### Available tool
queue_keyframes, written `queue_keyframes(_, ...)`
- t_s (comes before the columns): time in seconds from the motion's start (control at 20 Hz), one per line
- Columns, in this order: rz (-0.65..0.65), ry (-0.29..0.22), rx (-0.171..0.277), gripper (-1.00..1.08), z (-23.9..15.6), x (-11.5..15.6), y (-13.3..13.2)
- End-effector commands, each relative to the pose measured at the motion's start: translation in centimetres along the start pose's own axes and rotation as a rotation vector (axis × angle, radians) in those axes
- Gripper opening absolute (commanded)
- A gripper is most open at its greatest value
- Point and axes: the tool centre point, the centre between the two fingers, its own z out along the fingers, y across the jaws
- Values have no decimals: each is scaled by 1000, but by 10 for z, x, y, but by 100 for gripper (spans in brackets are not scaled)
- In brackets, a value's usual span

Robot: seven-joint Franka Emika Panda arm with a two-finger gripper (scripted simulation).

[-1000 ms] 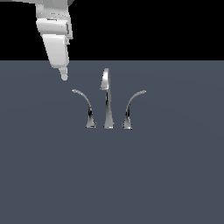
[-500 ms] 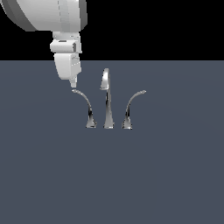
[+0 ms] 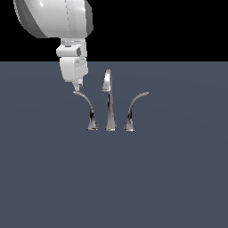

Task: Turn on the faucet by rotating a designated handle.

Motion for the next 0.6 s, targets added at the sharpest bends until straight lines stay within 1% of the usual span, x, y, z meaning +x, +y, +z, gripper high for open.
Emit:
queue_keyframes(0.0, 24, 4, -22, -100, 18, 9, -1)
queue_keyframes(0.4, 26, 3, -22, -100, 18, 9, -1)
queue_keyframes(0.45, 24, 1, -15, -100, 13, 7, -2)
queue_keyframes(0.55, 24, 2, -16, -100, 14, 4, 4)
